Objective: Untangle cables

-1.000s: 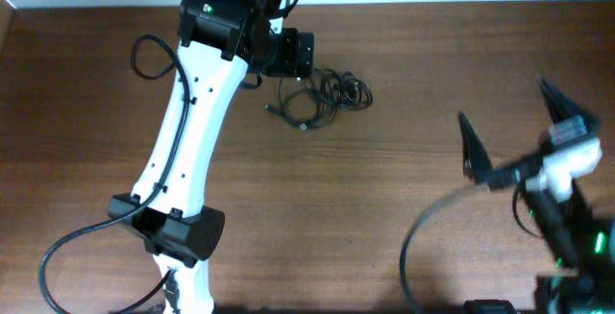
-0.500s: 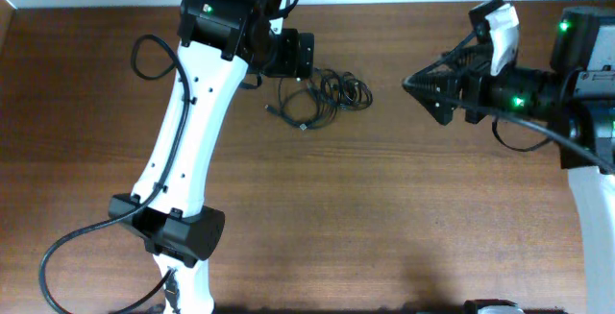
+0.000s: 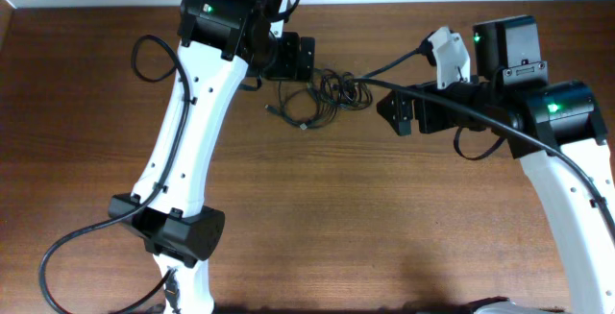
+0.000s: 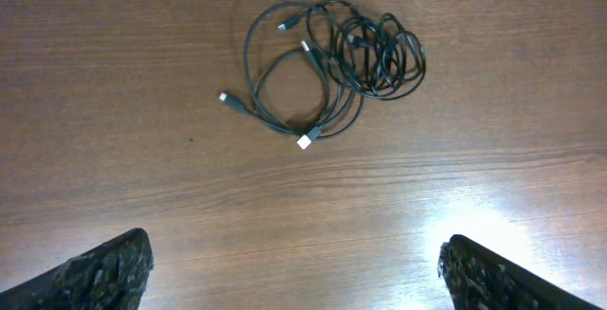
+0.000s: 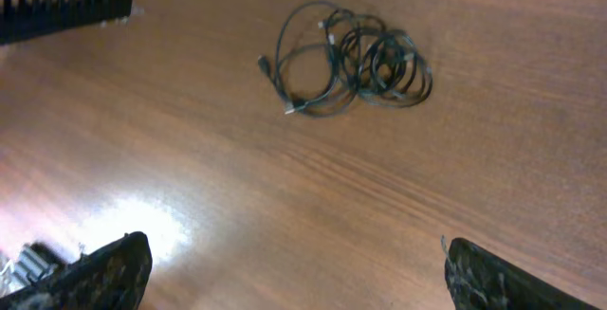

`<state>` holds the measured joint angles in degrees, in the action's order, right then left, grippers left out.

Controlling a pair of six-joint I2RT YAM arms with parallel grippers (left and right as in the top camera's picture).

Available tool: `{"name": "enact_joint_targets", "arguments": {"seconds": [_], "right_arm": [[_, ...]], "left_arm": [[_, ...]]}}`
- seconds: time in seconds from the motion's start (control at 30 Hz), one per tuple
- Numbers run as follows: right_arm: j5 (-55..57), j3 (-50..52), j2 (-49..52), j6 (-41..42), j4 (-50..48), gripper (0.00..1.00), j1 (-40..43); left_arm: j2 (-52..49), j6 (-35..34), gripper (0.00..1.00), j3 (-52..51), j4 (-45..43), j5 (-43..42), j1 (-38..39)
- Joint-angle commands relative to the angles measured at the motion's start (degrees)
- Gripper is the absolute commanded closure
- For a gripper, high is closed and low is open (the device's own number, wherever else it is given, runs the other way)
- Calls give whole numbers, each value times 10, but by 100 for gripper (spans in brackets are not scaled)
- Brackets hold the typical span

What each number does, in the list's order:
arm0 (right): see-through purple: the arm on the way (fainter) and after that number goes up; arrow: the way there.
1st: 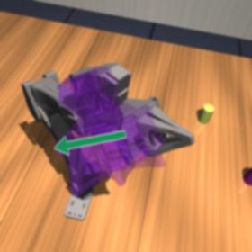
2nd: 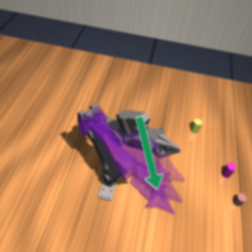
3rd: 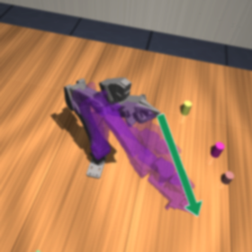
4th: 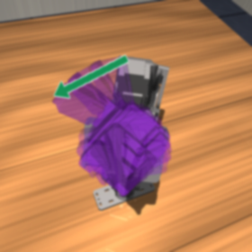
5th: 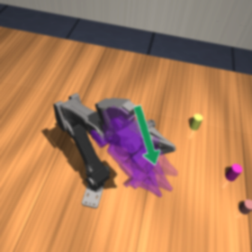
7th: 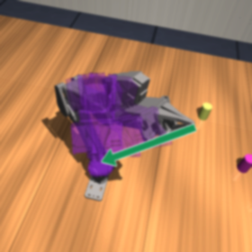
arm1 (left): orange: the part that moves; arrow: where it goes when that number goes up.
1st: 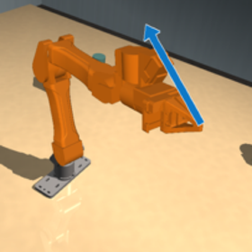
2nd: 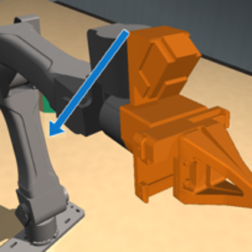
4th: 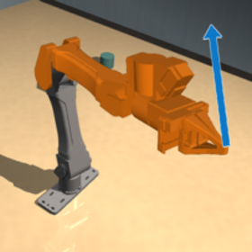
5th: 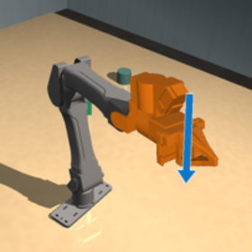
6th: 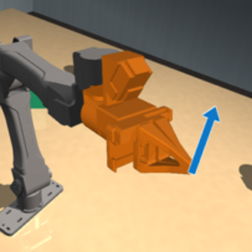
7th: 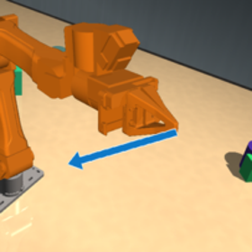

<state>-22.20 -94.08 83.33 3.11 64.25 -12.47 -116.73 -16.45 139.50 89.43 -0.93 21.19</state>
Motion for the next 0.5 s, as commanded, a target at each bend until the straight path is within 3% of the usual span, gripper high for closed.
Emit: {"name": "enact_joint_targets", "arguments": {"seconds": [0.0,0.17,0.3,0.47], "right_arm": [[1,-7,23,10,-10,2,-3],[-1,-7,54,24,-35,2,-4],[0,-17,111,35,-31,1,-11],[17,-99,183,34,9,2,-10]], "left_arm": [[0,-11,1,2,-6,-12,-29],[0,-26,1,2,-2,-12,-106],[0,-28,1,2,-2,-7,-120],[-1,-28,1,2,1,-7,-139]]}}
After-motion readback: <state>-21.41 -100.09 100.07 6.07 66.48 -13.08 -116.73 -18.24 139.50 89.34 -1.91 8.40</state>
